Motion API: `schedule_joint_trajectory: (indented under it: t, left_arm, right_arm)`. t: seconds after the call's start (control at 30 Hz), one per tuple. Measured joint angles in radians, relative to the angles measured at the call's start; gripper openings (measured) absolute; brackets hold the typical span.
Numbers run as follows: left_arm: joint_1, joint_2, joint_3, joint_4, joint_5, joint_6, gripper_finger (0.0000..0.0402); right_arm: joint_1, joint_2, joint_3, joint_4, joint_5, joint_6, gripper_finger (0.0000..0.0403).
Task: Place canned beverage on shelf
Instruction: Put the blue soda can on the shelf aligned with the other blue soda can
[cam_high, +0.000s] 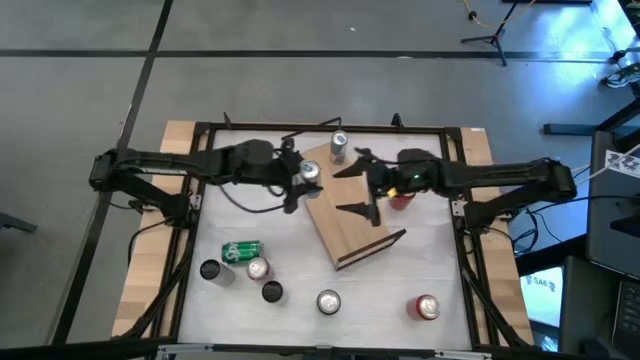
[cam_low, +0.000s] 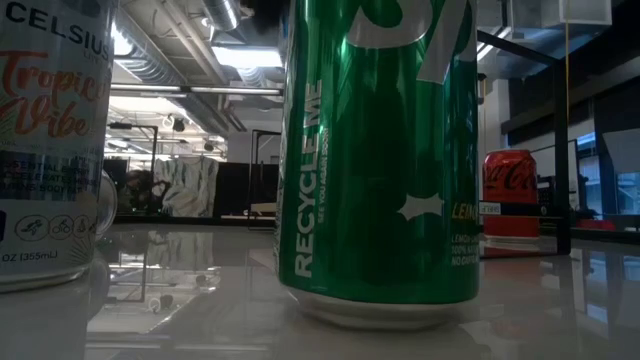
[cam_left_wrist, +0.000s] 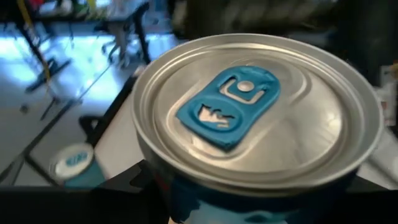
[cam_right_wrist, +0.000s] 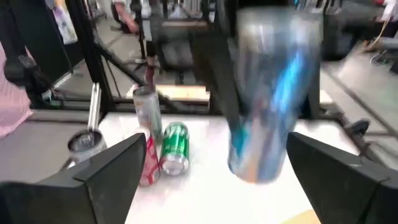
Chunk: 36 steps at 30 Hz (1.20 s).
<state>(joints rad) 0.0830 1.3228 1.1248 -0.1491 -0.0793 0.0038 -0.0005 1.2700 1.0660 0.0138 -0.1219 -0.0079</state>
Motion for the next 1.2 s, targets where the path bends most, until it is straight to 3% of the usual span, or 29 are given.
schedule_joint_trajectory:
  t: [0.33,0.8,1.2]
  left_arm:
    - [0.112,0.153,0.0,0.011,-0.057,-0.031,0.0224]
    - [0.193,0.295,-0.003,0.088,-0.089,-0.039,0.0217]
    - [0.246,0.281,-0.255,0.449,-0.01,-0.073,0.0213]
  right_arm:
    - [0.0,-0.13,0.0,-0.143,0.002,-0.038,0.0383]
    - [0.0,-0.146,-0.001,-0.26,0.042,-0.073,0.0383]
    - [0.0,-0.146,-0.002,-0.248,0.042,-0.075,0.0383]
